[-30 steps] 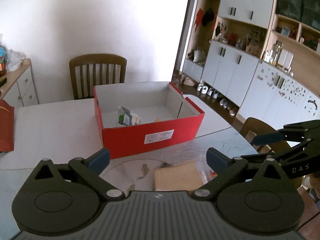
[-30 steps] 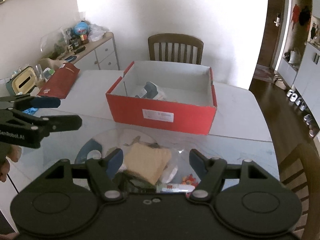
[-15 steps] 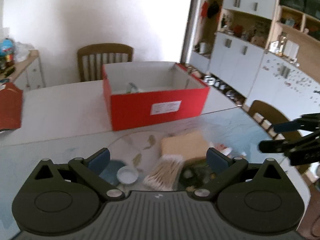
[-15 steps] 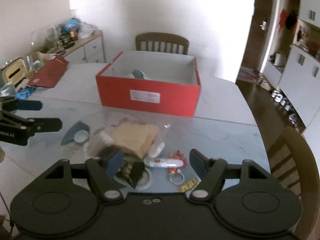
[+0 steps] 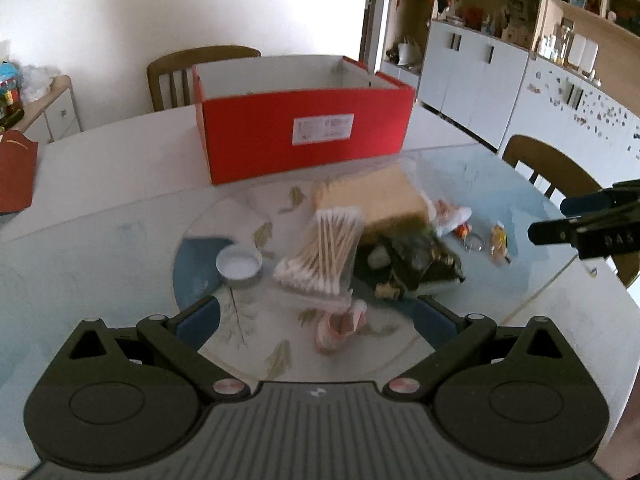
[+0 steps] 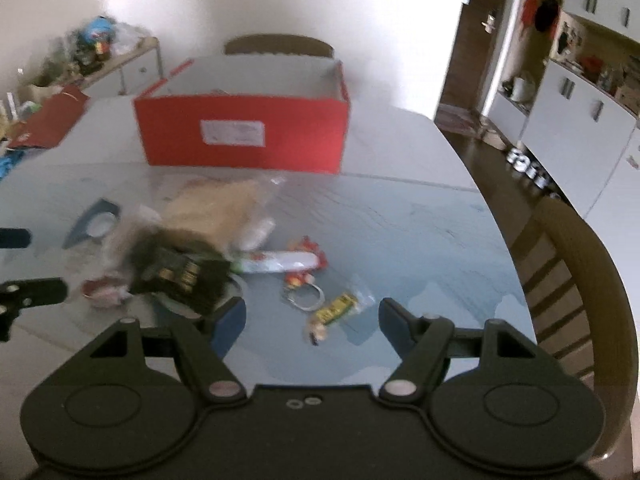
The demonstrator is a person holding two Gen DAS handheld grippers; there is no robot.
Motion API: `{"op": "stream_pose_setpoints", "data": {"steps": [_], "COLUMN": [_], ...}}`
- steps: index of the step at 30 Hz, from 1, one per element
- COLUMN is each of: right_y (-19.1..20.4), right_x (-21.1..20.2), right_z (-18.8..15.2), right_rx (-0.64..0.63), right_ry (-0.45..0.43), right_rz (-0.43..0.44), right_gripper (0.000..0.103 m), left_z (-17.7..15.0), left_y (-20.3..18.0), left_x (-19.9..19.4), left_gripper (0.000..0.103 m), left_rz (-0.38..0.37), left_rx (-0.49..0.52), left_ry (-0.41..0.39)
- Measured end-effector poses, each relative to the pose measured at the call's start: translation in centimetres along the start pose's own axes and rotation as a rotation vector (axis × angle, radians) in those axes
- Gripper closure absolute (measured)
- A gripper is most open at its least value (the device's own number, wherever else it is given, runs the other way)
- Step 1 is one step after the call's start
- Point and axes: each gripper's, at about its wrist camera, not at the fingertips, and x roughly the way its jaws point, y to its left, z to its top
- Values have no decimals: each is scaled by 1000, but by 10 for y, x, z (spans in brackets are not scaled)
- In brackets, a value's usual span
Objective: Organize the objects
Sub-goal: 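Withdraw both grippers from the box back to the item pile, then grasp the pink packet with the left gripper while the right gripper grasps the yellow-green keychain packet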
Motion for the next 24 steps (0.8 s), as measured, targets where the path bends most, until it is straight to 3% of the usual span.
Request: {"op": "stream_pose_setpoints", "data": {"steps": [10, 24], "right_y": [-18, -34], "right_x": [39, 73], "right_z": [-12, -5], "right_rx": [44, 118], "right_ry": [77, 140], "right_rz": [-14, 0], "right_gripper": [30, 32], "left_z": [-15, -16], "left_y": [-4, -16], "left_x": [28, 54], "left_gripper": [0, 0], "left_rz": [64, 50], "left_rx": [15, 22], "left_ry": [29, 64]}}
